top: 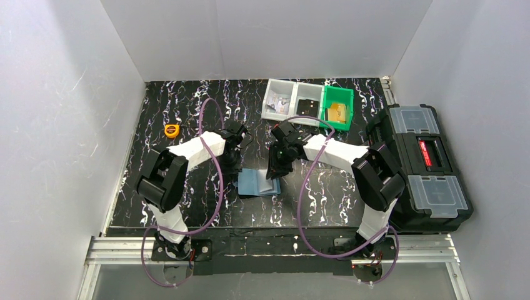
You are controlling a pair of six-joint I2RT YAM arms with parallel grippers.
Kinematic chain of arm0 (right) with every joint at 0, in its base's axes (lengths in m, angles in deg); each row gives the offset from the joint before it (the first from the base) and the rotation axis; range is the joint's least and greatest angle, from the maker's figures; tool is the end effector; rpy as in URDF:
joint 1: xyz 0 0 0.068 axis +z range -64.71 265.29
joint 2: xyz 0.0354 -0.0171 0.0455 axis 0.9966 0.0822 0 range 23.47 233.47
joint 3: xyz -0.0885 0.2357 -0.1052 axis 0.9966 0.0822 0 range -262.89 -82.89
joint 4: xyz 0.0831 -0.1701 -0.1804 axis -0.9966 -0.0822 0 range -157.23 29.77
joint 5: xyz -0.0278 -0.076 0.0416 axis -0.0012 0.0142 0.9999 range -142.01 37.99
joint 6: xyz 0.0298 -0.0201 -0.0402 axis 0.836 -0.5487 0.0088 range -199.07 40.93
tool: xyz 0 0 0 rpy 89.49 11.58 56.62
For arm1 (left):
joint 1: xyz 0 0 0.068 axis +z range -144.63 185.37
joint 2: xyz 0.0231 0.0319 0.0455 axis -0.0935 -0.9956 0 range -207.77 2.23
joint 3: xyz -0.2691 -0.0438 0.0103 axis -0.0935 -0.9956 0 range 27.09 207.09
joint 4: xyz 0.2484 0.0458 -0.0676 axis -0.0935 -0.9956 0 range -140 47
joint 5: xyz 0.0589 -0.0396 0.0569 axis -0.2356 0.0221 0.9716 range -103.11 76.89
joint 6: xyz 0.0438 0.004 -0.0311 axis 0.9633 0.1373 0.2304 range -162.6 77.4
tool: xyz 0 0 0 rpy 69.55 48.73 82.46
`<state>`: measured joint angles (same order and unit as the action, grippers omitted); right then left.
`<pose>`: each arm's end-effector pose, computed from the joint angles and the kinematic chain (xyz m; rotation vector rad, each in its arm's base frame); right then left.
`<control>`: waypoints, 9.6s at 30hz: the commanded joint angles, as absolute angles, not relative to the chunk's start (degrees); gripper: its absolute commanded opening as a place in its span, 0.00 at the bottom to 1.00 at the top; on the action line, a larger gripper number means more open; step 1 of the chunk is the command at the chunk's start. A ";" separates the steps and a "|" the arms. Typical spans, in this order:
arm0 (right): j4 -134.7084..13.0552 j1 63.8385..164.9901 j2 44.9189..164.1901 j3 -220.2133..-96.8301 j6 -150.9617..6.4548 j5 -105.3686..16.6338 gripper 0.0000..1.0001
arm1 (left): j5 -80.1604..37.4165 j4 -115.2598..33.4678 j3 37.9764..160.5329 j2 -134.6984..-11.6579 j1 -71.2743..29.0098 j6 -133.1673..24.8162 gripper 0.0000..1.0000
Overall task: Take the credit cards out of the card holder
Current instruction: Open the card holder at the center of the board.
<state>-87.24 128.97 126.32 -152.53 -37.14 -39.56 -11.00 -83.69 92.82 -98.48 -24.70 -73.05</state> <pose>0.2627 0.2615 0.1926 -0.1248 2.8118 0.7333 0.2876 -0.1649 0.1755 -0.0167 2.9039 -0.1377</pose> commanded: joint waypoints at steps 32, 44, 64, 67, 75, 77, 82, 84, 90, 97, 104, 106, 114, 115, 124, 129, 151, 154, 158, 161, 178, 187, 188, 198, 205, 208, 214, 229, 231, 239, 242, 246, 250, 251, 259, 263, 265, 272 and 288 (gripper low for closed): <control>-83.91 130.29 123.39 -149.71 -31.70 -39.44 0.60 | -13.06 -84.80 92.65 -95.75 -24.43 -70.94 0.00; -83.83 131.50 120.49 -148.38 -30.42 -39.30 0.71 | -13.11 -84.86 92.51 -95.31 -24.46 -70.55 0.00; -83.41 131.61 124.22 -151.53 -29.86 -37.97 0.71 | -13.11 -84.93 92.30 -94.52 -24.43 -70.02 0.00; -84.25 131.63 123.35 -151.62 -29.87 -38.75 0.71 | -13.11 -84.97 92.25 -94.45 -24.43 -69.93 0.00; -83.25 131.98 124.28 -152.00 -29.35 -37.28 0.71 | -13.11 -84.76 92.25 -94.44 -24.43 -69.84 0.00; -83.25 132.04 124.26 -152.50 -29.27 -37.15 0.71 | -13.07 -84.81 92.18 -94.19 -24.44 -69.76 0.00; -83.35 132.20 124.26 -154.08 -29.09 -36.55 0.71 | -13.11 -85.14 92.13 -93.44 -24.41 -69.67 0.00; -83.27 132.38 124.69 -154.76 -29.14 -36.22 0.71 | -13.11 -85.32 92.18 -92.93 -24.43 -69.59 0.02; -83.00 133.00 127.55 -157.47 -29.02 -34.88 0.71 | -13.11 -86.74 92.46 -89.79 -24.43 -69.29 0.22; -83.49 133.77 131.84 -162.37 -28.71 -34.08 0.71 | -12.78 -91.19 94.41 -84.78 -24.43 -69.36 0.43; -84.71 134.88 135.94 -167.36 -28.36 -33.80 0.71 | -10.67 -95.68 94.82 -77.37 -24.26 -69.65 0.47; -85.03 135.34 137.01 -168.60 -28.18 -33.81 0.72 | -10.87 -96.62 95.00 -75.57 -24.17 -69.80 0.47; -86.39 137.46 142.31 -172.22 -27.45 -34.75 0.80 | -16.07 -98.14 96.42 -70.87 -24.13 -70.78 0.47; -86.20 137.49 142.79 -172.27 -27.29 -34.98 0.81 | -16.52 -98.15 96.57 -70.62 -24.11 -70.81 0.47; -86.27 137.30 140.80 -171.66 -27.37 -37.23 0.88 | -22.72 -94.61 94.19 -70.30 -24.12 -73.29 0.44; -86.72 136.11 137.08 -170.99 -27.52 -37.83 0.90 | -25.76 -91.40 93.16 -70.01 -24.17 -75.96 0.35; -86.36 127.20 123.14 -156.72 -27.15 -41.08 0.91 | -27.16 -82.84 93.70 -81.70 -32.65 -78.85 0.25; -85.72 126.43 120.27 -152.61 -26.89 -41.15 0.89 | -24.49 -81.66 95.51 -85.84 -33.58 -78.59 0.24; -84.46 126.42 118.34 -148.08 -26.43 -40.98 0.80 | -18.16 -81.98 97.26 -90.80 -33.64 -76.95 0.21; -83.90 126.42 117.58 -145.73 -26.34 -40.96 0.67 | -15.76 -82.41 97.88 -93.59 -33.58 -76.35 0.19; -85.02 129.29 122.52 -148.48 -28.59 -40.67 0.18 | -11.24 -80.36 92.47 -96.89 -32.45 -75.76 0.09; -85.55 129.65 125.39 -149.99 -29.03 -41.99 0.14 | -11.96 -79.07 91.03 -98.28 -32.30 -75.72 0.06; -85.56 129.74 125.80 -150.29 -29.07 -42.03 0.14 | -12.05 -78.97 90.86 -98.36 -32.26 -75.67 0.06; -86.22 130.55 127.96 -151.21 -28.97 -42.78 0.13 | -12.84 -77.66 89.47 -99.44 -32.23 -75.64 0.04; -85.30 130.59 126.62 -148.56 -28.24 -43.57 0.13 | -13.11 -77.38 89.17 -99.81 -32.16 -75.53 0.03; -84.55 130.59 126.10 -147.32 -27.57 -43.48 0.13 | -12.95 -77.50 89.08 -99.67 -32.23 -75.40 0.03; -84.38 130.60 124.55 -145.82 -26.85 -44.78 0.13 | -12.89 -77.68 88.77 -99.53 -32.11 -75.47 0.03; -84.32 130.47 123.63 -145.01 -26.26 -45.60 0.18 | -12.67 -78.15 89.00 -99.25 -32.12 -75.10 0.03; -84.23 130.38 123.46 -144.78 -26.16 -45.52 0.18 | -12.67 -78.16 89.08 -99.31 -32.16 -75.11 0.03; -83.66 130.29 123.58 -144.81 -26.16 -45.06 0.31 | -12.76 -78.29 89.11 -99.31 -32.14 -74.94 0.03; -83.71 130.29 123.73 -144.94 -26.16 -44.98 0.32 | -12.67 -78.33 89.12 -99.43 -32.13 -74.79 0.03; -83.49 130.29 123.79 -144.94 -26.26 -44.71 0.32 | -12.84 -78.36 89.13 -99.45 -32.16 -74.80 0.02; -83.29 130.29 124.56 -145.41 -26.54 -44.05 0.33 | -12.80 -78.33 89.12 -99.38 -32.12 -74.74 0.02; -83.22 130.31 124.81 -145.55 -26.63 -43.83 0.33 | -12.84 -78.40 89.12 -99.48 -32.16 -74.68 0.02; -82.38 130.37 126.13 -145.94 -26.60 -42.11 0.39 | -13.02 -78.41 89.23 -99.52 -32.12 -74.43 0.02; -82.42 130.37 126.04 -146.49 -26.81 -41.75 0.39 | -13.11 -78.35 89.40 -99.71 -32.14 -74.39 0.02; -82.23 130.33 126.06 -146.65 -26.89 -41.14 0.39 | -13.11 -78.36 89.56 -99.90 -32.12 -74.41 0.02; -82.51 130.46 124.77 -148.35 -26.95 -39.47 0.44 | -13.11 -78.03 89.62 -99.73 -32.11 -74.19 0.02; -82.82 131.22 125.54 -152.03 -26.63 -35.81 0.57 | -15.76 -77.34 89.32 -99.24 -32.14 -73.79 0.02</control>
